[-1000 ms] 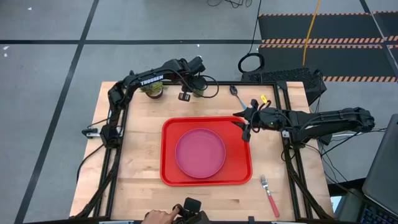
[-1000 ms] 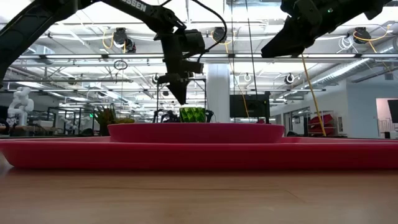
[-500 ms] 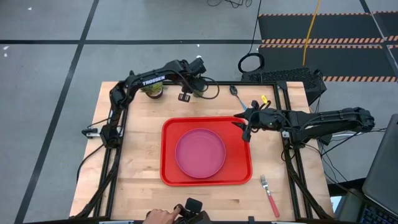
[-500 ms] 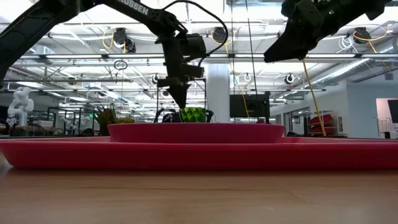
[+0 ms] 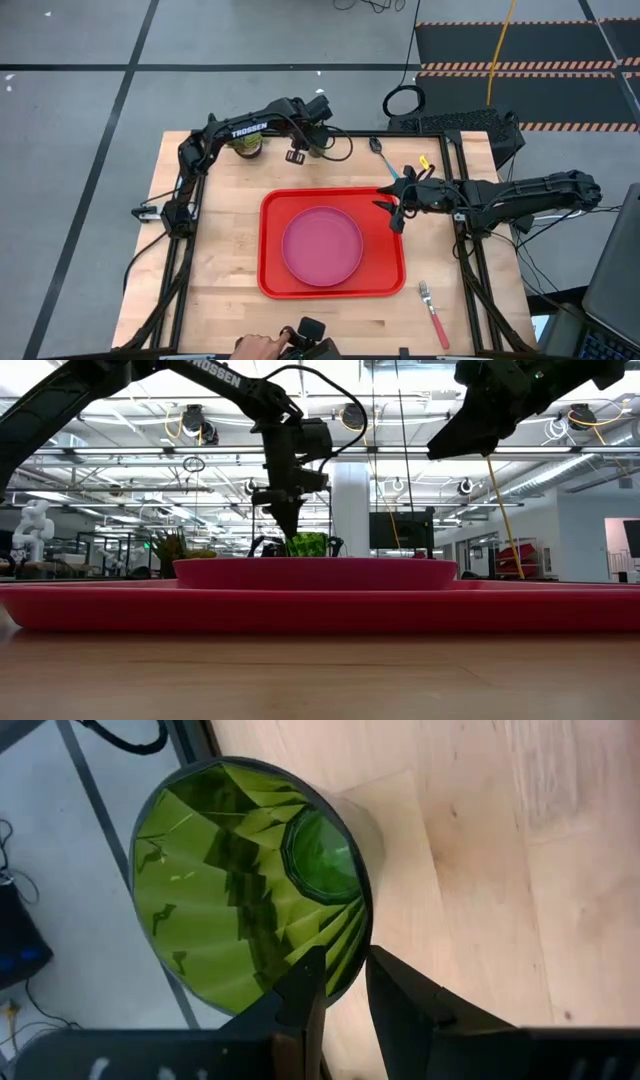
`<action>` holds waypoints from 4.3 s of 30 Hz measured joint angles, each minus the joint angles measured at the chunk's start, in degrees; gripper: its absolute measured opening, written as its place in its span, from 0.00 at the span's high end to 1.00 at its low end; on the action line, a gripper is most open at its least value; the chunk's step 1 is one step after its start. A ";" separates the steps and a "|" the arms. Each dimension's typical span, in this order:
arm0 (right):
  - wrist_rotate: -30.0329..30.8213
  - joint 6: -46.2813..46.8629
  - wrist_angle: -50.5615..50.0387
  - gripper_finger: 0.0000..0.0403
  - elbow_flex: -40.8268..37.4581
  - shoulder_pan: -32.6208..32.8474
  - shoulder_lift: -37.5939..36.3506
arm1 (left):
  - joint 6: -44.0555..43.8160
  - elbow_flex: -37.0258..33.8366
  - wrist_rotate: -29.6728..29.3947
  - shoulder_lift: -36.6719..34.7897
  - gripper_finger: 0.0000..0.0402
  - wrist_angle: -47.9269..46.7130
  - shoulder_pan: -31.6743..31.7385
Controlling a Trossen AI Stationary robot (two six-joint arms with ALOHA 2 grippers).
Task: Pick and place plate/cup/fork/spoon on tray
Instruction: Put the green cup on the red serving tray to the top left of the pink plate
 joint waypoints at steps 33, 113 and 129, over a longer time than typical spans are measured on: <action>0.09 0.02 -0.85 0.63 -0.04 0.26 0.00 | -4.97 0.00 -4.83 1.80 0.98 -6.47 -0.63; 0.35 5.93 -13.44 0.63 -0.04 0.26 -13.77 | -54.75 -25.21 8.31 -14.56 0.97 -12.76 -28.35; 0.37 5.99 -12.78 0.63 -0.04 0.25 -13.73 | -56.57 -30.12 8.63 -18.31 0.93 -10.13 -28.28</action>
